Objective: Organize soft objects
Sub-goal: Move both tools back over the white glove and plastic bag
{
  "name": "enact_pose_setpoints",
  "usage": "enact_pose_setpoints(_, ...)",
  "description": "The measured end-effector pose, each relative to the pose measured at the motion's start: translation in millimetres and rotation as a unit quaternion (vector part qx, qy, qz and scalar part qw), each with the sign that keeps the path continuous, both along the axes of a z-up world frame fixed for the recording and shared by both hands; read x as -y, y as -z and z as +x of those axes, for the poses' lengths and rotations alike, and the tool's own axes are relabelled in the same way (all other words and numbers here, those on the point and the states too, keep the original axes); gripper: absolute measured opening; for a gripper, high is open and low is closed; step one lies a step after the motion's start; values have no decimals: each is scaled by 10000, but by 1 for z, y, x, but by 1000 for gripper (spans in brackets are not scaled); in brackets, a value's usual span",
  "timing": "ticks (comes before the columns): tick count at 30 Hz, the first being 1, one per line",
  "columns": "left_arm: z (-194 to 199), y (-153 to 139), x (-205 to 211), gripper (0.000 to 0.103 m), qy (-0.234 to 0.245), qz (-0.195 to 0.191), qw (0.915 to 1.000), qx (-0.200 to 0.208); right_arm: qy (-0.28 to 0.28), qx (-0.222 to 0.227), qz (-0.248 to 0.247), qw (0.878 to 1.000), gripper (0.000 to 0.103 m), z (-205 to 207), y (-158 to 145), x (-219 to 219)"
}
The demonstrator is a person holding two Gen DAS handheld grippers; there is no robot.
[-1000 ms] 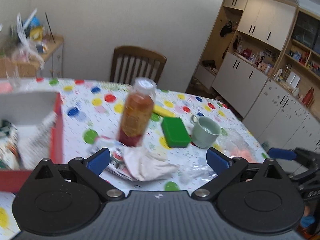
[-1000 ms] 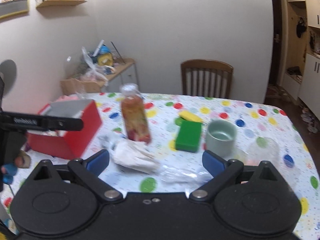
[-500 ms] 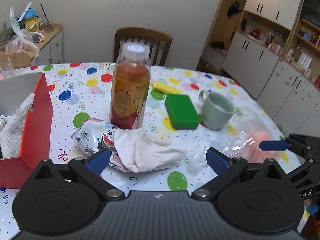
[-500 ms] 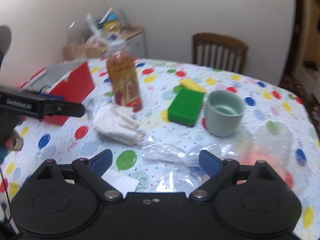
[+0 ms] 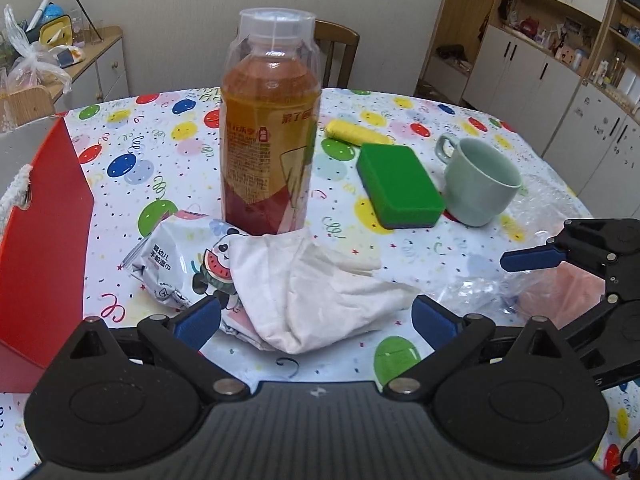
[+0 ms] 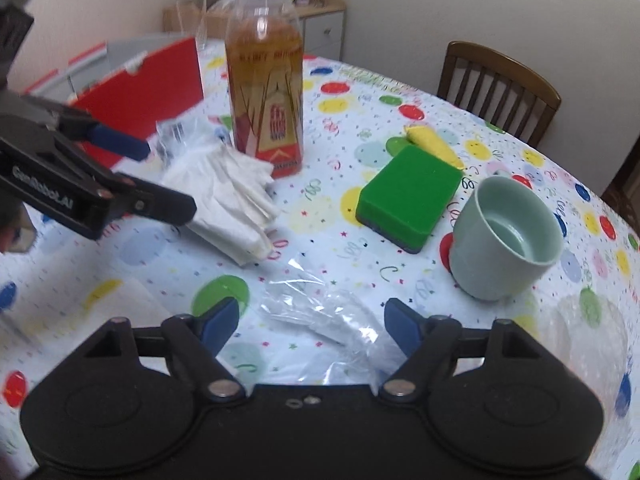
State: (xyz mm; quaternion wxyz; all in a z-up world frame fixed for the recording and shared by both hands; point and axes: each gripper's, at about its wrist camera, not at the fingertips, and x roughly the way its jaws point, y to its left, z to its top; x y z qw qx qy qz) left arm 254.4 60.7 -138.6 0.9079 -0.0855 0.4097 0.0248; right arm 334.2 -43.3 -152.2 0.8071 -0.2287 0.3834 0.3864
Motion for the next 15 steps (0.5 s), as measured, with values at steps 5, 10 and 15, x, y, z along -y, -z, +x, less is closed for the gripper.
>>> enact_pose_setpoints(5, 7, 9, 1, 102, 82, 196, 9998, -54, -238, 98, -474, 9985, 75, 8, 15, -11)
enact_pose_setpoints(10, 11, 18, 3, 95, 195, 212, 9995, -138, -291, 64, -663, 9974, 73, 13, 26, -12)
enact_pose_setpoints(15, 13, 21, 3, 78, 262, 220, 9993, -172, -187, -15, -722, 9972, 64, 17, 35, -9)
